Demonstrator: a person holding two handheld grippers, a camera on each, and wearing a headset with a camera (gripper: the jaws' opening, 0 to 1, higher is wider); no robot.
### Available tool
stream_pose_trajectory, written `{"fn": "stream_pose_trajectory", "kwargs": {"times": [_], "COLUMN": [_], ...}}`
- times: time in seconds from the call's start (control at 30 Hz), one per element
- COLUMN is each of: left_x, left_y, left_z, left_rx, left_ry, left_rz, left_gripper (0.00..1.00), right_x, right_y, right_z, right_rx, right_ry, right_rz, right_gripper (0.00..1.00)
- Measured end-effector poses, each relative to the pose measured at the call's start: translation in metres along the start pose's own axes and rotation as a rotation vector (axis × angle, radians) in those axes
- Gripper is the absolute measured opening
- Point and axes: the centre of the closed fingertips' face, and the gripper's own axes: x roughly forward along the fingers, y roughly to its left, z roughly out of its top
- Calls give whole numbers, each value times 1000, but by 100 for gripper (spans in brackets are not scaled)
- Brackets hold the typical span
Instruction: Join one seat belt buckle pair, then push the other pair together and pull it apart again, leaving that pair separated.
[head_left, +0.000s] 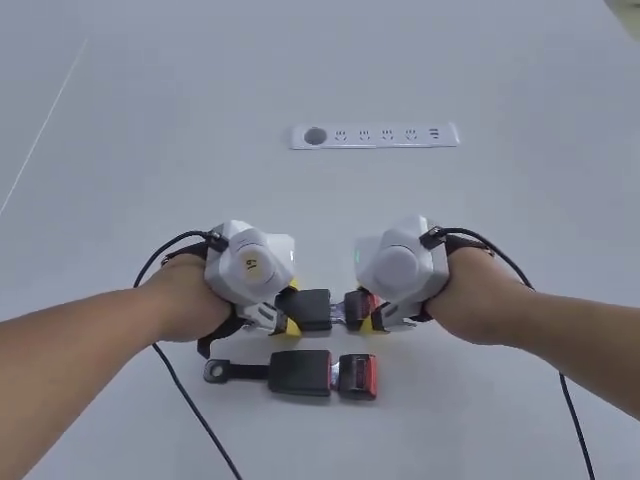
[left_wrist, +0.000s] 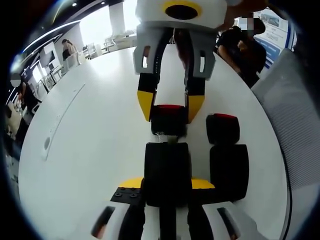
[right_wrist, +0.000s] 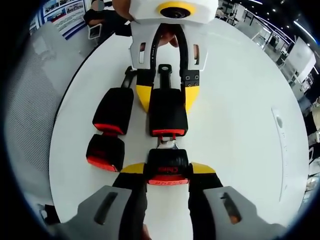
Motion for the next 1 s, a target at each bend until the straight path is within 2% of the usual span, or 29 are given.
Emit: {"fn": "stream_pose_trajectory", "kwargs": {"times": [0.27,0.4,0.53,0.7,1.0], "left_x": [0,0,0,0,1], "left_y": [1,1,0,1,0], "left_z": [0,0,0,0,1], "left_rx": [-10,-12,-27,-20,-13], "left_ry": [-1,-2,-8,-4,6], "left_rz": [8,7,7,4,-3], "left_gripper": [31,32,32,32,32], "right_x": [-2,-4,-9,-16,-33], "right_y": [0,2,4,4,2], "right_z": [-1,-7,-20,-34,-72], "right_rx": [9,18,16,37,71], "right_ry": [-42,-47,-31,-35,7], "right_rz": [-2,-3,-4,-11,-30], "right_gripper": [30,30,30,30,31]}}
